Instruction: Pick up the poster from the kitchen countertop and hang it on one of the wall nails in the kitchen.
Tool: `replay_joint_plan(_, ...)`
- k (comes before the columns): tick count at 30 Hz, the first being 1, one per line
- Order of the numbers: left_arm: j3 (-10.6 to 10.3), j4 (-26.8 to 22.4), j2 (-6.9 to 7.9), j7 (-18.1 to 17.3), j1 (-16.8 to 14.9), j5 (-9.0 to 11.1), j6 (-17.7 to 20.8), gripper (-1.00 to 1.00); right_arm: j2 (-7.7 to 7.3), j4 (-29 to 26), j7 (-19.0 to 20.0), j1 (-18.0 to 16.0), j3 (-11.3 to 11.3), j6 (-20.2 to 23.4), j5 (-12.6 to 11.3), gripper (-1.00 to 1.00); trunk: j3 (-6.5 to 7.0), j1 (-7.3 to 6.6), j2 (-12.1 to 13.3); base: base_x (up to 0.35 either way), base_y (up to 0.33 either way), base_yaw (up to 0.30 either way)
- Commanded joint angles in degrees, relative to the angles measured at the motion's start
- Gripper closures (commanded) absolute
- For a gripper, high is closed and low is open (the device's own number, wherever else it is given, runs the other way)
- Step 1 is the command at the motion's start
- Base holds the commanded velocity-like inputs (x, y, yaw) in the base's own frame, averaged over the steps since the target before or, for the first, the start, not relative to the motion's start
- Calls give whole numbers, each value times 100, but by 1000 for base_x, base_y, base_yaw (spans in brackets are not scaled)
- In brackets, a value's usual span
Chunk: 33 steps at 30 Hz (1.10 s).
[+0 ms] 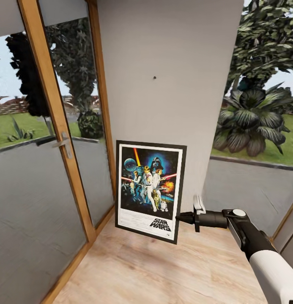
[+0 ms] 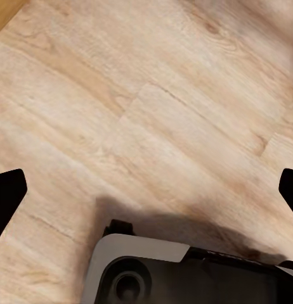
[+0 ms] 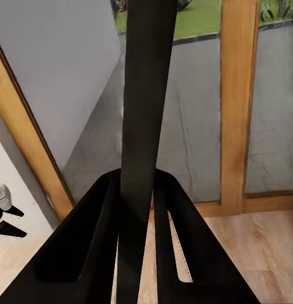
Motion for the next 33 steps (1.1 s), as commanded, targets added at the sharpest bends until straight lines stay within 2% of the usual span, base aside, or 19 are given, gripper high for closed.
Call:
replay_joint_plan(1,17,-2,-2,-35,0,2,-8,-100,2,3,37,-6,-6,49,-6,100,-9,5,-9,182,315,-296)
replay_joint_plan(13,19,-3,-2,-35,0,2,-8,-100,2,3,37,-6,-6,50,-6,100,1,5,-9,168,286,-299)
replay_joint_plan(27,23,-8,-2,-35,0,2,-10,-100,2,3,37,-6,-6,50,-6,100,34,5,-9,8,11,-300)
replay_joint_plan(33,23,-8,-2,-35,0,2,-10,-100,2,3,37,-6,-6,50,-6,100,38,5,-9,0,12,-73)
